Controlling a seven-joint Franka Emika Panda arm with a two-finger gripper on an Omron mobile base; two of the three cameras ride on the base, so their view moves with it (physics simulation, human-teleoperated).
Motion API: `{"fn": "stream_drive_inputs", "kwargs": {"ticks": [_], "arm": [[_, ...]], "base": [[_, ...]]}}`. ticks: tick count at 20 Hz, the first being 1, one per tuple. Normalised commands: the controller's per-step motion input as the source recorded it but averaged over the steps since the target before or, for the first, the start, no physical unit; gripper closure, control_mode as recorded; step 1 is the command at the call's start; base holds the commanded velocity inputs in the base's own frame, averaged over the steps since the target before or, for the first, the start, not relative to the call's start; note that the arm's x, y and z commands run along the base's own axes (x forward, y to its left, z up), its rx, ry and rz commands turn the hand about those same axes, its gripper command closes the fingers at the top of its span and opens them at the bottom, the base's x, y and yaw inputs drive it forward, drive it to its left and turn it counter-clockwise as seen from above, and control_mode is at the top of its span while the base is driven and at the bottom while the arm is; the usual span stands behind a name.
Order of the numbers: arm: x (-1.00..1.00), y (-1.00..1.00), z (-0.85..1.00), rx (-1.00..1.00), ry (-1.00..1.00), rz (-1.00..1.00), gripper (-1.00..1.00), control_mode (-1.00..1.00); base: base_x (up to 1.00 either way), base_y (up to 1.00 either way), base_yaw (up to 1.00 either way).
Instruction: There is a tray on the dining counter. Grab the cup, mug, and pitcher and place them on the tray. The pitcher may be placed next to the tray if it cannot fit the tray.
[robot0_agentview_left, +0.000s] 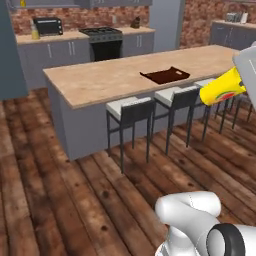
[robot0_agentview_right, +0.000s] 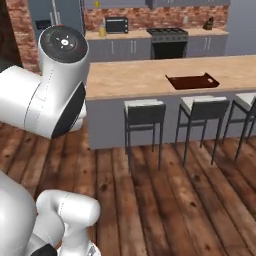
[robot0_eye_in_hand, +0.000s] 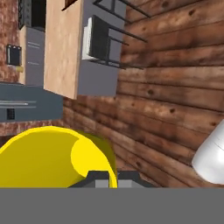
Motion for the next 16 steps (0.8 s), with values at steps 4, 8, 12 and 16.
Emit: {"fn": "stream_drive_inputs", "kwargs": {"ticks": [4, 8, 12, 16], "arm": [[0.0, 0.0, 0.0, 0.0, 0.0, 0.0, 1.0, 1.0], [0.0, 0.0, 0.0, 0.0, 0.0, 0.0, 1.0, 1.0], [0.0, 0.0, 0.0, 0.0, 0.0, 0.0, 1.0, 1.0], [0.0, 0.0, 0.0, 0.0, 0.0, 0.0, 1.0, 1.0]], "base": [[0.44, -0.97, 0.49], [0.38, -0.98, 0.33], [0.35, -1.0, 0.12], [0.5, -0.89, 0.0]]}}
